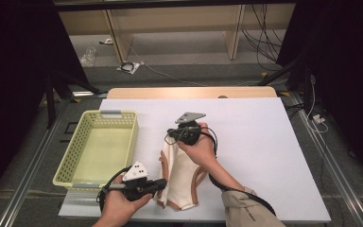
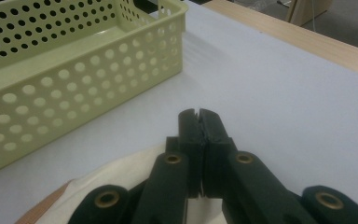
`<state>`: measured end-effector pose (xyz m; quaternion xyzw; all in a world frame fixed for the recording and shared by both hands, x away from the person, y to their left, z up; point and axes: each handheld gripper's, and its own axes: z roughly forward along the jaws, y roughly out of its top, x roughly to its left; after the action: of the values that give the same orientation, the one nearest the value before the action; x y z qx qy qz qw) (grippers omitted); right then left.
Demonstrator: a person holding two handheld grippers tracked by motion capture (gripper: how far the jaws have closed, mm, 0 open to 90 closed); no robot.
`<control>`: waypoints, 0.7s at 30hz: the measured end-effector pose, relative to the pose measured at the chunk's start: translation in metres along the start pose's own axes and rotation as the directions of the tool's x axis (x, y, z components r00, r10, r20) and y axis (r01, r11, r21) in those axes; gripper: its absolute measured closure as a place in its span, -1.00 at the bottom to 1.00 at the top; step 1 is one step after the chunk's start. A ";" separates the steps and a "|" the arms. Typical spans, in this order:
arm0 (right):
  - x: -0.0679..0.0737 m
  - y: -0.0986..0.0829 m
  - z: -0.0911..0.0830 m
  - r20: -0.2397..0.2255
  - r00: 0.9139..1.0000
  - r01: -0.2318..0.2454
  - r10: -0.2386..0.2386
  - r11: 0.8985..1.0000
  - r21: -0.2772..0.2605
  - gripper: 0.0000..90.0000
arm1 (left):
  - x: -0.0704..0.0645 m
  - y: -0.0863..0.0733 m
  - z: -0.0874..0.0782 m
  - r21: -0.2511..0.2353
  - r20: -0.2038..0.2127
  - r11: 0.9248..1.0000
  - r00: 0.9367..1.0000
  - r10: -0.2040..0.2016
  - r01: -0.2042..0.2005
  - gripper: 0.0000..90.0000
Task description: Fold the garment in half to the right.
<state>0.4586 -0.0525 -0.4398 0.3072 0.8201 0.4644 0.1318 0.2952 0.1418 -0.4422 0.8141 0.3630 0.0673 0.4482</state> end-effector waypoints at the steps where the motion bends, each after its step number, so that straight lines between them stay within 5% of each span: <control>1: 0.000 0.000 0.000 0.001 1.000 -0.001 0.001 1.000 -0.001 0.99 | 0.000 0.000 0.000 0.001 0.000 1.000 1.000 0.000 0.000 0.92; 21: -0.003 -0.001 -0.003 0.007 1.000 -0.007 0.007 1.000 0.004 0.99 | -0.001 0.002 0.004 0.009 0.003 1.000 1.000 0.010 -0.010 0.93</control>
<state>0.4592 -0.0567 -0.4390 0.3119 0.8195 0.4621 0.1323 0.2968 0.1381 -0.4429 0.8180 0.3587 0.0667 0.4447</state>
